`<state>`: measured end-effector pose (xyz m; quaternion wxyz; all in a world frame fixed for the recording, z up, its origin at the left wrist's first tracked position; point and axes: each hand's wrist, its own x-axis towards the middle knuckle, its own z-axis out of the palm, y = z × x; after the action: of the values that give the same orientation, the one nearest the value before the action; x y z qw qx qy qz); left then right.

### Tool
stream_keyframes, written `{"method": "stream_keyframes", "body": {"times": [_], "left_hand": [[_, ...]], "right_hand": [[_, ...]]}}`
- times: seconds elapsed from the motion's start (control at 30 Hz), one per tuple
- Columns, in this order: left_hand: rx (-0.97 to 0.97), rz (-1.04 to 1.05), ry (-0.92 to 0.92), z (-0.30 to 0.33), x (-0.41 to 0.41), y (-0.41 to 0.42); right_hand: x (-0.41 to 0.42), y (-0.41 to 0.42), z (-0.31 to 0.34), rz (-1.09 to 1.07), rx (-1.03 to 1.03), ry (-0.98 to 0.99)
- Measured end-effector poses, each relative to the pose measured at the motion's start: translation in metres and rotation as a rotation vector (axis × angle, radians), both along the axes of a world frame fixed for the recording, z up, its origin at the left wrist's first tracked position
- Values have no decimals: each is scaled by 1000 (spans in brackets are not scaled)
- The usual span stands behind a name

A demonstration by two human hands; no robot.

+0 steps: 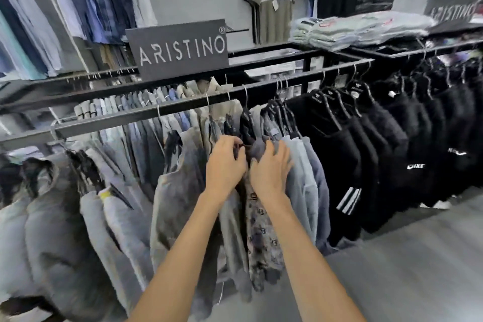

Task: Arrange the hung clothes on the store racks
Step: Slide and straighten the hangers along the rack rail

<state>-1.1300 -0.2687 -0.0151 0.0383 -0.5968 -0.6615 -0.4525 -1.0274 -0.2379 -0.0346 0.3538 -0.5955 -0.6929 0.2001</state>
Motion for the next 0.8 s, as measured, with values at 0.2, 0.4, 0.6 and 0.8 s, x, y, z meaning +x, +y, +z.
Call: {"method": "stream_keyframes", "body": {"times": [0.2, 0.4, 0.6, 0.8], "left_hand": [[-216, 7, -31, -23, 35, 38], [-321, 88, -89, -40, 33, 38], [-369, 169, -159, -35, 33, 43], [-402, 229, -110, -23, 42, 61]], "right_hand": [[15, 4, -29, 131, -412, 19], [16, 2, -55, 285, -429, 195], [22, 17, -48, 362, -296, 150], [55, 46, -2, 55, 289, 278]]}}
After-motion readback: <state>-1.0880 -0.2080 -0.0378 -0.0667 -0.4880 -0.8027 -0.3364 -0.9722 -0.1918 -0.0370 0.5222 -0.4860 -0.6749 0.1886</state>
